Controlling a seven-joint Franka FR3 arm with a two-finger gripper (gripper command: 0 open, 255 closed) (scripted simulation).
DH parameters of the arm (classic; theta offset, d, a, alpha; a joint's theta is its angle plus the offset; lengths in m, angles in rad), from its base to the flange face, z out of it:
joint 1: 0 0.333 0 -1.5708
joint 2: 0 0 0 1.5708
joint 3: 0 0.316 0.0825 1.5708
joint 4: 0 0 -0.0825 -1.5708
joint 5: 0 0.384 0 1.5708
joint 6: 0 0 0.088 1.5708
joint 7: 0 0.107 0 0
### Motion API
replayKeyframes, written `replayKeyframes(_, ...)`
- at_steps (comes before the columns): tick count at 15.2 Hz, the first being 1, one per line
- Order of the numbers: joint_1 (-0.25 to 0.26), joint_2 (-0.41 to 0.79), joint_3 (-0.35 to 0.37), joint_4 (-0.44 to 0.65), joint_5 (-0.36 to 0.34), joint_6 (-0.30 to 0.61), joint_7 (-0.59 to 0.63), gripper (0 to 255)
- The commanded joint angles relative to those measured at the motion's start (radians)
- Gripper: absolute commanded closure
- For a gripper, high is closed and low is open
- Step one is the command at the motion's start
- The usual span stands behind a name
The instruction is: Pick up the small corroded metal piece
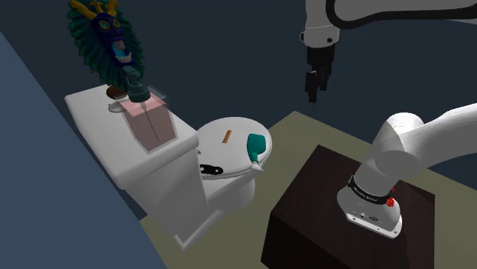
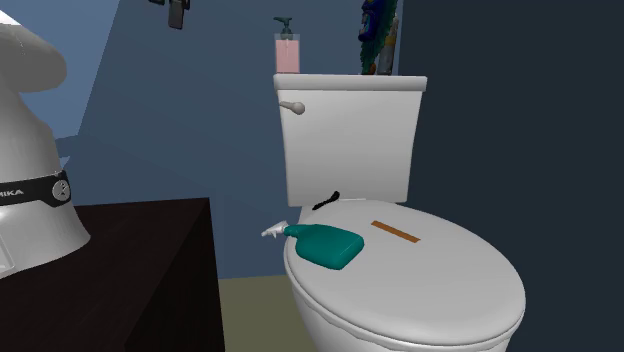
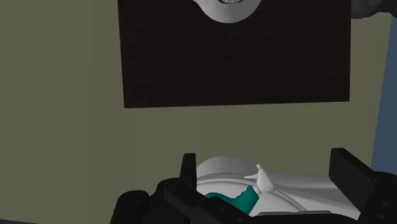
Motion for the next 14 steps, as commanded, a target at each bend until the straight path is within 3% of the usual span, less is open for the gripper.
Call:
replayKeyframes(1,0.0,0.0,0.0,0.0,0.0,0.0,0.0,0)
replayKeyframes(14,0.06,0.321,0.045,-0.109,0.023,0.504,-0.034,0)
